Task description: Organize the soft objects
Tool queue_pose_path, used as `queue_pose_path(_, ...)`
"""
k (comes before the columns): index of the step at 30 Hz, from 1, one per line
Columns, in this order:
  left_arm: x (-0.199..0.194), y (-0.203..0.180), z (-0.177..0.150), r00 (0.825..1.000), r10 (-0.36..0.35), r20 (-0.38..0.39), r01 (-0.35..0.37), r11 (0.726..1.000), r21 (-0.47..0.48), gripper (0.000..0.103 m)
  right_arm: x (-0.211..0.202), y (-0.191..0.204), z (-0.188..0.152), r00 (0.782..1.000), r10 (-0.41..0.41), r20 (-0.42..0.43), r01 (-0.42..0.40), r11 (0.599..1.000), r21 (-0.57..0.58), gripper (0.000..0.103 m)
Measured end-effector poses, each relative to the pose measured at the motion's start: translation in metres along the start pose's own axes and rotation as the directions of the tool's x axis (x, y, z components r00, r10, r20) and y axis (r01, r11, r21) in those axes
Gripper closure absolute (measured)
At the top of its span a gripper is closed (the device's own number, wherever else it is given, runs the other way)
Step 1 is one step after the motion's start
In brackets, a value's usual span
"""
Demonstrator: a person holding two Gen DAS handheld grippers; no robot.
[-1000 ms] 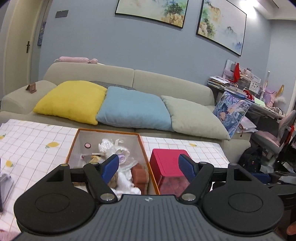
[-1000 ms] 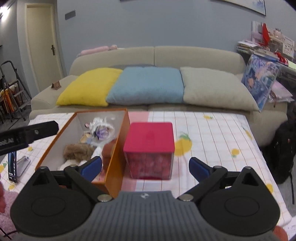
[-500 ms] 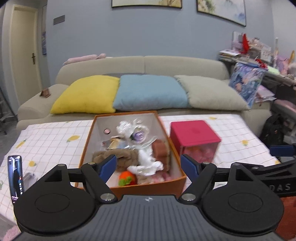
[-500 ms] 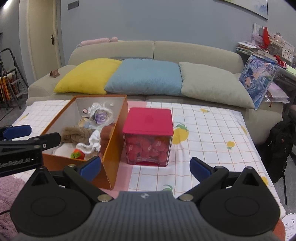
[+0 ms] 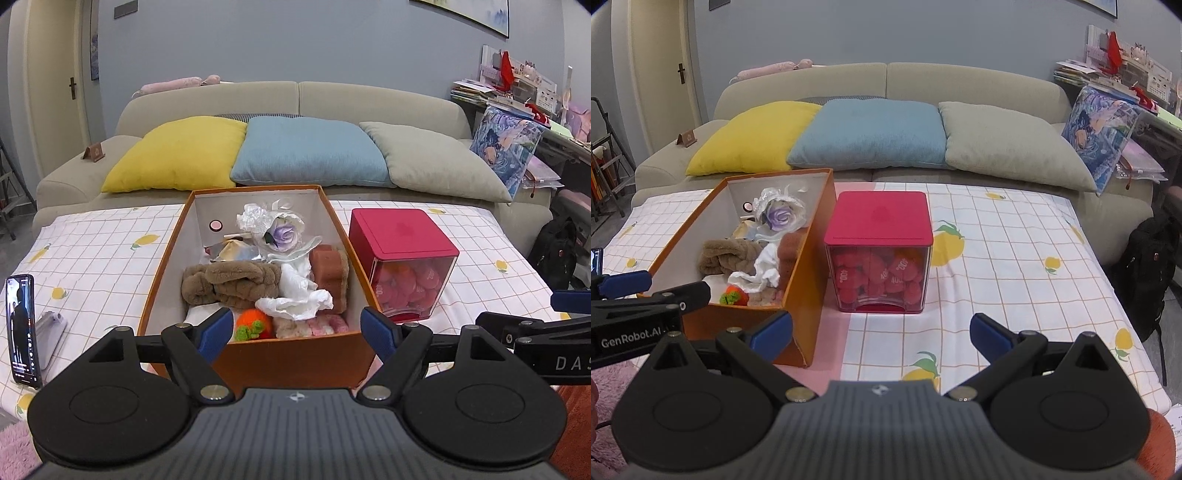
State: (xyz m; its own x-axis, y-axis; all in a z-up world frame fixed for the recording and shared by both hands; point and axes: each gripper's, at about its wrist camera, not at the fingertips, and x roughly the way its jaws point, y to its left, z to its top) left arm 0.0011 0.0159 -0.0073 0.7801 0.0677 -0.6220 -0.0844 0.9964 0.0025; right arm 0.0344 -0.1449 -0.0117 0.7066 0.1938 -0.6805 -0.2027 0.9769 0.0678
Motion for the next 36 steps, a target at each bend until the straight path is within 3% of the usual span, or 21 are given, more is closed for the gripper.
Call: queue_pose_path(36,0.0054,0.0001,0.0031,1.0,-0.005,-0.006,0.005,1.0,0.02,0.011,0.0025,-0.002,-0.0004,1.0,0.013,-0.004,-0.013,1.0,0.014,0.003)
